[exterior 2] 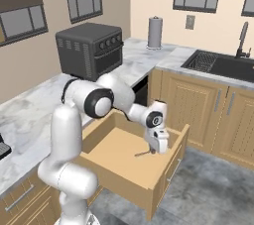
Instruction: Organize the utensils by type. Pick up the wooden spoons from the counter and place them in the open cabinet. Then pick up the metallic utensils from the counter and place them in the open drawer.
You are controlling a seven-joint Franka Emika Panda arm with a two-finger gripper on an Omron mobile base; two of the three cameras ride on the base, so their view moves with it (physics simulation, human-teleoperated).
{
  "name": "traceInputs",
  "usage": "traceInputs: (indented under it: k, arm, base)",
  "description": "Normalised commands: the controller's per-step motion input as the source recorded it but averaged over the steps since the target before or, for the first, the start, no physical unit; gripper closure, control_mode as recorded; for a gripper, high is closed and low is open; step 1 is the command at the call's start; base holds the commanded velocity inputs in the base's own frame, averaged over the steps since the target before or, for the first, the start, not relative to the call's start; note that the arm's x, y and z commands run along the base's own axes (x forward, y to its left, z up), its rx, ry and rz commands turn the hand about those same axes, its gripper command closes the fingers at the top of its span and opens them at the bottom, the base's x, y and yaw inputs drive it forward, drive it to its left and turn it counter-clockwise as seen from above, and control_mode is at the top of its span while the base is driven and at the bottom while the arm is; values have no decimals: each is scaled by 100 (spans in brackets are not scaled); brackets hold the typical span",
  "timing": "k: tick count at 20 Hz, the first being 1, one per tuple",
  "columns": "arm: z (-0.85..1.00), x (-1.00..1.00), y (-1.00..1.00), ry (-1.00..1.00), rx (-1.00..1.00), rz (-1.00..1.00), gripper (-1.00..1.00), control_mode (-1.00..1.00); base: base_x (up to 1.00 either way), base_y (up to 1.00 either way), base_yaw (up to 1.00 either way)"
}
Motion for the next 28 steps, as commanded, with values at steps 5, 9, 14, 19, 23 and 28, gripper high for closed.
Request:
traceInputs:
  k: [5, 9, 14, 19, 23, 28]
  arm:
    - [18, -48, 73, -77, 1, 0, 100, -100]
    - [57, -4, 25, -35, 0, 0, 100, -100]
    - [53, 4, -2, -4, 0, 0, 100, -100]
    - [24, 22, -11, 2, 0, 0, 100, -100]
    - [-2, 25, -9, 1, 0, 0, 100, -100]
    - [-23, 27, -16, 3, 0, 0, 100, -100]
  base:
    - [0, 0, 0]
    - [0, 0, 0]
    - [0, 0, 0]
    - [0, 0, 0]
    - [0, 0, 0]
    - [0, 0, 0]
